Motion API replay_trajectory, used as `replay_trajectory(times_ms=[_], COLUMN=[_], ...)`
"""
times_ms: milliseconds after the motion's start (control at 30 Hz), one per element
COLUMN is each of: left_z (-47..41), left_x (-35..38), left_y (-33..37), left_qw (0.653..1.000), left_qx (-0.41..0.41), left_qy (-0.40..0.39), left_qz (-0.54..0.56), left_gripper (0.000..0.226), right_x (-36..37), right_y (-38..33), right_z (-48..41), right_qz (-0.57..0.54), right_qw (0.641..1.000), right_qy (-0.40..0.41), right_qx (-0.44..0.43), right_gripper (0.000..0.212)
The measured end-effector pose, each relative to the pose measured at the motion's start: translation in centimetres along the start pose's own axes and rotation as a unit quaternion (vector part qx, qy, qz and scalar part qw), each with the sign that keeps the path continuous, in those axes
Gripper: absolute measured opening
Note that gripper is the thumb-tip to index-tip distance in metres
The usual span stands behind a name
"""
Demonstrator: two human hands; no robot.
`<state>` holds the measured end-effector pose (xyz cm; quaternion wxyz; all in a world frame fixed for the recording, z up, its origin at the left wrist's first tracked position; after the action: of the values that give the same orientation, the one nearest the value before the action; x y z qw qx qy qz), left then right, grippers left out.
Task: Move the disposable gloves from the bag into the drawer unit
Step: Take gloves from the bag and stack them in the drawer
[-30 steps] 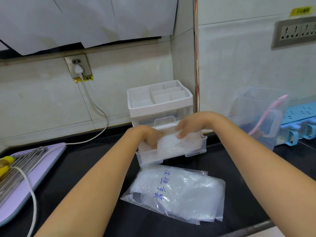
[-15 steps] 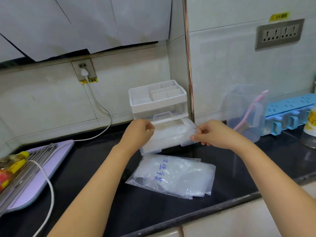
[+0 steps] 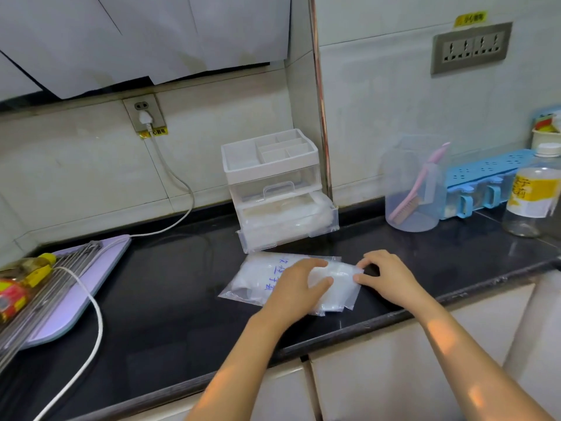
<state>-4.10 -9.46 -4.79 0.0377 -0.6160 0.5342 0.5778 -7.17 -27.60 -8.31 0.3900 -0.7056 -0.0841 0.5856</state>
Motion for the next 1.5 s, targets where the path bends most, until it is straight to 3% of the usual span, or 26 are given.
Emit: replay_trajectory(times_ms=[200,667,833,900,967,1000,1100,1200,1300,1400,1500], left_z=[1.3,1.3,1.5,1.6,1.6,1.5,1.6,1.7,1.6,1.7,1.7], left_x=[4.3,5.0,5.1,5.1,5.1,5.1,5.0,4.8,4.8,4.9,4.8], left_y=[-0.2,-0.6,-0.8,-0.9,-1.0,-1.0,-0.8,-0.5,-0.6,-0.7,-0.9], left_qw=[0.997,0.993,0.994,0.993,0.993,0.992,0.993,0.994,0.994,0.995,0.996], left_qx=[0.002,0.009,0.007,0.007,0.005,0.006,0.005,0.004,0.002,0.000,-0.008], left_qy=[-0.075,-0.080,-0.076,-0.078,-0.081,-0.081,-0.077,-0.069,-0.071,-0.070,-0.067], left_qz=[-0.028,-0.087,-0.084,-0.087,-0.090,-0.093,-0.091,-0.086,-0.081,-0.076,-0.056], left_gripper=[0.048,0.046,0.046,0.046,0.047,0.047,0.047,0.046,0.046,0.046,0.046], right_x=[-1.1,-1.3,-2.3,-2.7,-2.4,-2.2,-1.2,-0.9,-3.0,-7.5,-11.0], right_y=[0.6,1.6,3.8,5.2,5.4,5.1,3.6,2.9,1.4,0.6,-2.4], right_z=[0.5,1.5,2.1,2.6,2.8,2.7,2.5,2.4,3.1,4.1,5.4], right_qz=[-0.163,-0.283,-0.445,-0.517,-0.594,-0.594,-0.482,-0.409,-0.399,-0.409,-0.345], right_qw=[0.986,0.957,0.883,0.831,0.778,0.780,0.851,0.887,0.904,0.903,0.937], right_qy=[-0.001,0.019,0.075,0.116,0.087,0.060,-0.026,-0.029,-0.024,0.031,-0.029], right_qx=[0.019,0.056,0.130,0.170,0.185,0.189,0.207,0.215,0.153,0.124,0.036], right_gripper=[0.002,0.012,0.018,0.022,0.026,0.030,0.037,0.032,0.024,0.029,0.036])
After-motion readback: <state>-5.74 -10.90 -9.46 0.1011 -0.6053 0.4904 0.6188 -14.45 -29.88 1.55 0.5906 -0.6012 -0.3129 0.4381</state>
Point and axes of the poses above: each hand's wrist, its own z-axis away from the middle knuckle, its own x-axis out of the palm, y = z × x, the point moved 9 cm from there along -z, towards the middle knuckle, and after that the axes turned 12 degrees about x, right-handed, at the moved point
